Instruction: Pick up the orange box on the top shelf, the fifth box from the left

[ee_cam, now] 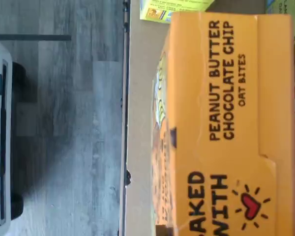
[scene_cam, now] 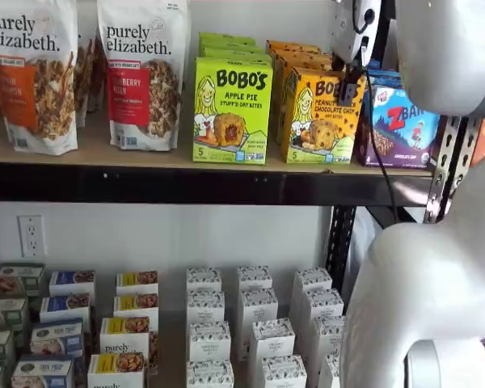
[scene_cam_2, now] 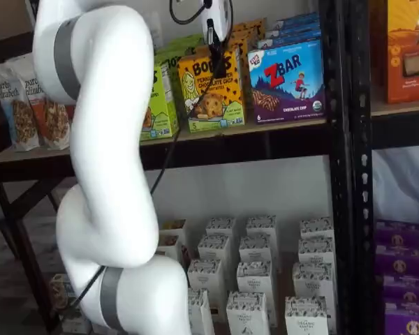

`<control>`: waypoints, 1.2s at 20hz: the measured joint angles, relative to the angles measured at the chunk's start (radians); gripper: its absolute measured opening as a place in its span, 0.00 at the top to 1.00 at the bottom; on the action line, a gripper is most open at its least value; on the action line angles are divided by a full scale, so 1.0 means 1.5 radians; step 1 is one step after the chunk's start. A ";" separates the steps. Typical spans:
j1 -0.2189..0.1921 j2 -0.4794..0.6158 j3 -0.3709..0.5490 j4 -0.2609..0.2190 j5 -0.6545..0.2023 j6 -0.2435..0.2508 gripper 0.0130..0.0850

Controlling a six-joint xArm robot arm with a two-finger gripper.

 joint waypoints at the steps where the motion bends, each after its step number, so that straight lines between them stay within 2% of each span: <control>1: 0.000 0.001 -0.003 0.001 0.004 0.000 0.89; 8: -0.005 0.009 -0.036 0.026 0.059 0.002 0.89; 14: -0.016 -0.012 -0.044 0.060 0.097 0.004 0.89; 19: -0.027 -0.050 -0.030 0.095 0.115 0.007 0.89; 24: -0.033 -0.113 0.013 0.103 0.111 0.007 0.89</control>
